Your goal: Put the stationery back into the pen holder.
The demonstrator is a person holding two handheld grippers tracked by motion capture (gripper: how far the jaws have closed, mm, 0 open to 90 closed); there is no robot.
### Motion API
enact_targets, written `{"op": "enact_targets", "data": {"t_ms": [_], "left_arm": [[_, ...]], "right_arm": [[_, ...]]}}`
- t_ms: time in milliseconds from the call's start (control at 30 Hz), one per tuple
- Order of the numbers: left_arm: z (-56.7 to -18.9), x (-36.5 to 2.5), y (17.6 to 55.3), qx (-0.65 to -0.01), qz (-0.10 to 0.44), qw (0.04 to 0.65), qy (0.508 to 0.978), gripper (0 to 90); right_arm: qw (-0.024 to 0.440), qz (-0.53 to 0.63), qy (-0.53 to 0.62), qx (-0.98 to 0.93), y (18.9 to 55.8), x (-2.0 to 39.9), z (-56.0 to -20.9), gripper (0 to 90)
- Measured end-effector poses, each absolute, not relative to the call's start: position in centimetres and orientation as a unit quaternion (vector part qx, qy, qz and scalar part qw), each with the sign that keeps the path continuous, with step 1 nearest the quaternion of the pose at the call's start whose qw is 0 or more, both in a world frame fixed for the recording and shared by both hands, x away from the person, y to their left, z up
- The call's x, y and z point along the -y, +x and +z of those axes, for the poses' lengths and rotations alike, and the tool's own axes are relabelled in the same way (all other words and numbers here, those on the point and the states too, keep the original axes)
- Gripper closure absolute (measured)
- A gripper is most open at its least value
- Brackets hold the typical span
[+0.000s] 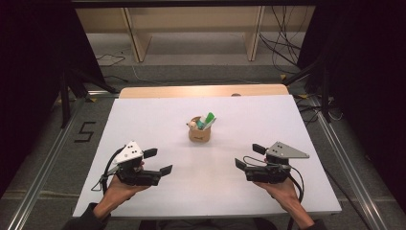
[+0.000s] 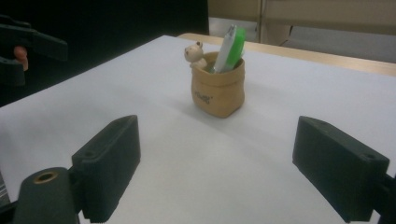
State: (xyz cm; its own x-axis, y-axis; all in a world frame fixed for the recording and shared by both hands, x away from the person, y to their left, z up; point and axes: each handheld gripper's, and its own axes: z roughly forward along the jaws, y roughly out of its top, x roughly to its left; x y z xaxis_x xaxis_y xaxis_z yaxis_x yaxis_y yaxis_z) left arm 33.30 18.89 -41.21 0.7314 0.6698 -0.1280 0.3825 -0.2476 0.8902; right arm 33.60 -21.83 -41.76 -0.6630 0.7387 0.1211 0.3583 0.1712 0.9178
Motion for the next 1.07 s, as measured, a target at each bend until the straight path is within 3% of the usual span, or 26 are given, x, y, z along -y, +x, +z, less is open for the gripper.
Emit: {"op": "enact_targets", "data": {"t_ms": [1067], "left_arm": [[-41.8, -19.2, 33.4, -0.345, 0.14, 0.517, 0.77, 16.4]], "right_arm": [[0.188, 0.525, 0.385, -0.735, 32.1, 23.2, -43.1, 16.2]]}}
